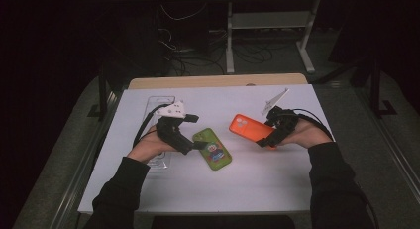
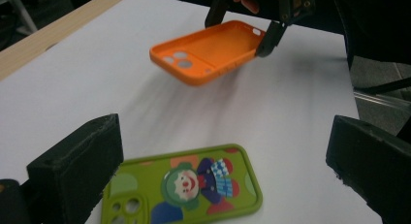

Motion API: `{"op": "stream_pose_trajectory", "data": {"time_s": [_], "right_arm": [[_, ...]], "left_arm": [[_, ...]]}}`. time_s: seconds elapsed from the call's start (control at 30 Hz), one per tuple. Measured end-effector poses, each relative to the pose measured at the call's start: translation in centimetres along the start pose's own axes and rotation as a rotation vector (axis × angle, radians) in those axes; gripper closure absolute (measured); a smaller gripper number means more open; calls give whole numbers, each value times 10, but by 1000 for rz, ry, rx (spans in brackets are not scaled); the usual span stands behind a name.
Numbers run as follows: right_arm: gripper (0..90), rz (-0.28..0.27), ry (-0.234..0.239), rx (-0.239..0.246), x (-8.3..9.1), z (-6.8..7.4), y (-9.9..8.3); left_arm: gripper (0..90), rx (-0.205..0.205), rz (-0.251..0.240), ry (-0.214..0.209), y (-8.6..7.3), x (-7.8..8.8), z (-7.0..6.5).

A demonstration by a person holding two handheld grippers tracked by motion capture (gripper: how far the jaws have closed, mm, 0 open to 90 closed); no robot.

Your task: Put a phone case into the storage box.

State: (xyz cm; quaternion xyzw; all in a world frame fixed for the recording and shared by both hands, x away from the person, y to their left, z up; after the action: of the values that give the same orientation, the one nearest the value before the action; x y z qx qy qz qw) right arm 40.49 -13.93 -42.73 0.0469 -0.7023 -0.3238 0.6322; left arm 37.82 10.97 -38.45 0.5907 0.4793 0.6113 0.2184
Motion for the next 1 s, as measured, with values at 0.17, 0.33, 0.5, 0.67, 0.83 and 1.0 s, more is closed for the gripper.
{"op": "stream_pose_trajectory", "data": {"time_s": [0.17, 0.33, 0.5, 0.67, 0.83, 1.0], "right_arm": [[155, 1, 13, 34, -3, 7, 4], [155, 4, 38, 90, -9, 18, 10], [155, 19, 56, 133, -15, 26, 13], [154, 41, 71, 170, -20, 35, 15], [154, 53, 89, 206, -25, 43, 18], [154, 68, 101, 238, -30, 52, 21]], "left_arm": [[0, -15, 11, -35, -1, -11, -1], [0, -37, 32, -61, -3, -15, -5], [0, -73, 72, -70, -6, -21, -9], [0, -88, 86, -87, -8, -25, -13], [0, -100, 98, -97, -9, -27, -16], [0, -121, 125, -104, -11, -30, -20]]}}
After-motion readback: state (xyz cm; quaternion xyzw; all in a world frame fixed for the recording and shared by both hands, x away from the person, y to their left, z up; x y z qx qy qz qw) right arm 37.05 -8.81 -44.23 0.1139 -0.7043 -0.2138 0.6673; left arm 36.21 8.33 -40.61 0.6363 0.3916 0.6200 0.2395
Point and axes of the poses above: each handheld gripper's, and its own axes: x roughly backward along the jaws, y roughly out of its top, z roughly to its left, the point moved 7 cm from there along -x, roughly forward along the jaws, and after that the axes turned 5 degrees about x, right-handed, at the moved point
